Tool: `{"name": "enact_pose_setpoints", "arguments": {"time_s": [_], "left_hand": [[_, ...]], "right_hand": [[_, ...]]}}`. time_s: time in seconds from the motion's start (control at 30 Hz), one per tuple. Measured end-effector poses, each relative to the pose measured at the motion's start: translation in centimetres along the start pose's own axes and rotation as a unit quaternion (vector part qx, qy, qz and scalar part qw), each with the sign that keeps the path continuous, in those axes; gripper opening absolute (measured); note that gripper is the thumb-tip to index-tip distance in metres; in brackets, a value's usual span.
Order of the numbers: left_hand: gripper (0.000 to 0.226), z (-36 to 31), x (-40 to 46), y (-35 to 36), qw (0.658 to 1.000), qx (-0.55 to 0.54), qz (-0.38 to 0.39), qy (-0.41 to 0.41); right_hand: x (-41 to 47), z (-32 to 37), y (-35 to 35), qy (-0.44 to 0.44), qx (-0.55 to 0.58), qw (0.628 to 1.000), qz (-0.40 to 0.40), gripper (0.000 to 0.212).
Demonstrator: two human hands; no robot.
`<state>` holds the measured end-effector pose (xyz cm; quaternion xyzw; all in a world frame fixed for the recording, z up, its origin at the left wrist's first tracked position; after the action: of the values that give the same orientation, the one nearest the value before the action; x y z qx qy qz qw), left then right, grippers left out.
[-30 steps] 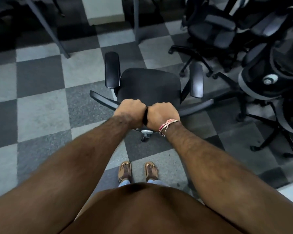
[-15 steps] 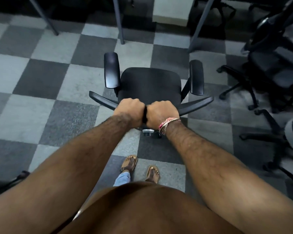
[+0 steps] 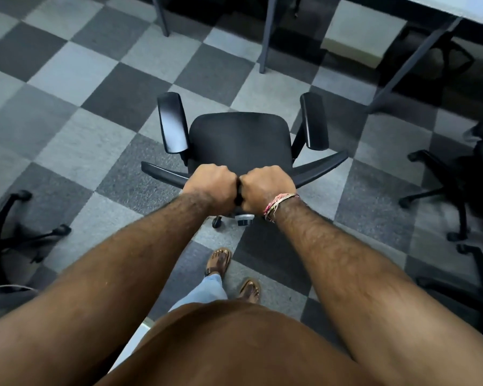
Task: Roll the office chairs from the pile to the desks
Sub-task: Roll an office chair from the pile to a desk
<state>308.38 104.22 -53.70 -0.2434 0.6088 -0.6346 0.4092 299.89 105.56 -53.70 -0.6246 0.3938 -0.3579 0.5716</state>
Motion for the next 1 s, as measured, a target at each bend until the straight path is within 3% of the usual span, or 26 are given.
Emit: {"name": "enact_pose_setpoints", "arguments": {"time_s": [0.43,1.0], "left_hand": [[0.026,4.9,5.0,0.0,0.999,-0.017,-0.029,-0.026],[0.026,20.7,15.9,0.9,0.996,-0.045,-0.043,-0.059]], "right_hand": [[7.5,-2.5,0.4,-0.052,-0.018,0.998,-0.010,0.025],[27.3,-4.3,0.6,-0.074,-0.039,0.996,-0.003,0.023]]}}
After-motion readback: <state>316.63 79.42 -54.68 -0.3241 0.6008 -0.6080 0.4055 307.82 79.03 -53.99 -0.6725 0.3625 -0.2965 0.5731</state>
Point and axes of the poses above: each hand's wrist, its own x-axis towards the middle knuckle, its own y-axis out of the palm, z = x × y, the point moved 6 cm from there along x, towards the middle knuckle, and after that the axes turned 8 degrees about -z, right-handed, at the moved point
